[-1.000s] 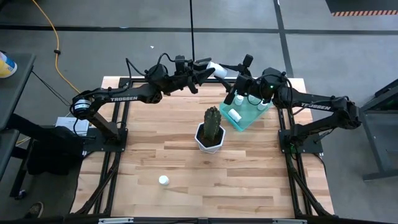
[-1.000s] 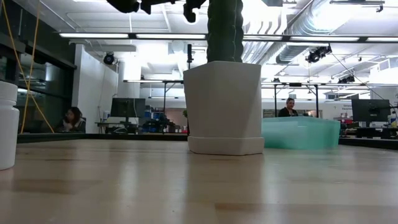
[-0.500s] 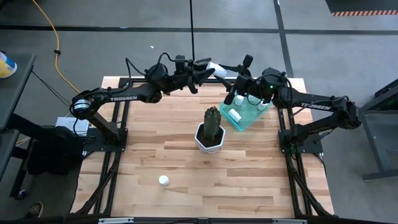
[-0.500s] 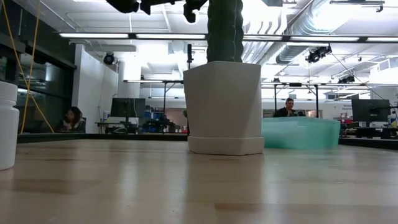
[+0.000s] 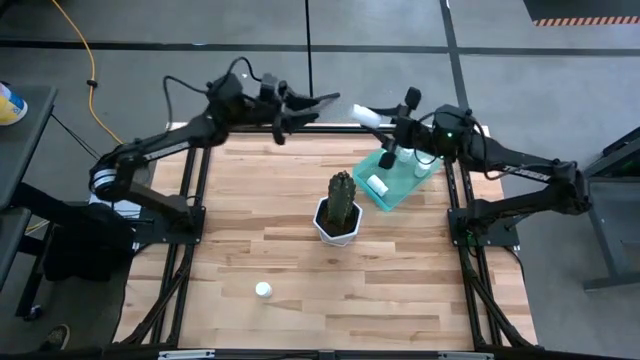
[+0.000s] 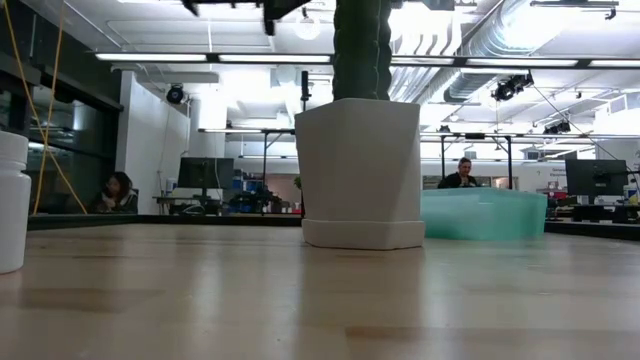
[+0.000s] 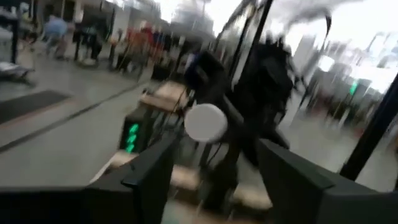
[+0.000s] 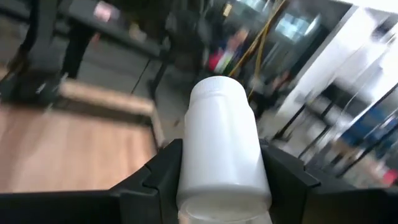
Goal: Pick and place pill bottles into a basket
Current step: Put the white medicine bottle into the blue bin
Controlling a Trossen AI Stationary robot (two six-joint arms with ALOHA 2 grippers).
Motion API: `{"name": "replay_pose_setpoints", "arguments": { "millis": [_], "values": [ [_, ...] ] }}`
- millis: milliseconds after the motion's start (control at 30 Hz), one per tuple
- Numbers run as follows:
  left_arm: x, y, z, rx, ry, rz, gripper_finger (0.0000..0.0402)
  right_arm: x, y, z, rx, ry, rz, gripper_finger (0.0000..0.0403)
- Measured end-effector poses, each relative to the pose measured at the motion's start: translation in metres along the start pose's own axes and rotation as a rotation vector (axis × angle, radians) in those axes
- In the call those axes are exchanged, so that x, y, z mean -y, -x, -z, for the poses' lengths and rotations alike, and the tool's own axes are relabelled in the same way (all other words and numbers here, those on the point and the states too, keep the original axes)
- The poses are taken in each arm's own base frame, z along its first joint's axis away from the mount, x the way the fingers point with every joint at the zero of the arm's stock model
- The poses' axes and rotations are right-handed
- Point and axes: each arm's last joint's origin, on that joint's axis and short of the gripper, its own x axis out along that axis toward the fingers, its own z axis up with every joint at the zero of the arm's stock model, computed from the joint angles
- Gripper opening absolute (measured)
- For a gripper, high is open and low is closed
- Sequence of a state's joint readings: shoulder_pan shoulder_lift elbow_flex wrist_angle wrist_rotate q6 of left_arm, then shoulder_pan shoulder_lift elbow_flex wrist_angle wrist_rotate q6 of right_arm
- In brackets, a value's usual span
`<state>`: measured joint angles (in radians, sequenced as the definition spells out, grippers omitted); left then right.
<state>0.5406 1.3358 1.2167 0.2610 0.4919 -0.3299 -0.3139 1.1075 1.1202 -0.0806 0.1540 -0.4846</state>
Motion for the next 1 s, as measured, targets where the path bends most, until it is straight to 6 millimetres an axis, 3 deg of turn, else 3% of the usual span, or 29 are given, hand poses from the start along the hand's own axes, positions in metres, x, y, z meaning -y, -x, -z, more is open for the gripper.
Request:
{"name": "replay_pose_setpoints", "arguments": {
  "millis": [233, 433, 533, 667, 800, 1000],
  "values": [
    [0.018, 0.048, -0.005, -0.226, -0.226, 0.019, 0.0144, 0.007, 0.016, 0.021, -0.177, -0.098, -0.113, 0.0164],
    [0.023, 0.088, 0.003, -0.391, -0.242, -0.011, 0.0022, 0.007, 0.019, 0.026, -0.231, -0.116, -0.144, 0.0164],
    [0.025, 0.104, 0.019, -0.382, -0.214, -0.002, 0.003, 0.007, 0.02, 0.03, -0.265, -0.14, -0.163, 0.0164],
    [0.025, 0.126, 0.055, -0.332, -0.185, -0.102, 0.0055, 0.009, 0.025, 0.035, -0.309, -0.171, -0.172, 0.0164],
    [0.029, 0.152, 0.085, -0.22, -0.138, -0.294, 0.0021, 0.013, 0.036, 0.035, -0.328, -0.206, -0.155, 0.0164],
    [0.051, 0.175, 0.112, -0.09, -0.109, -0.392, 0.0031, 0.023, 0.059, 0.037, -0.36, -0.275, -0.1, 0.0164]
  ]
}}
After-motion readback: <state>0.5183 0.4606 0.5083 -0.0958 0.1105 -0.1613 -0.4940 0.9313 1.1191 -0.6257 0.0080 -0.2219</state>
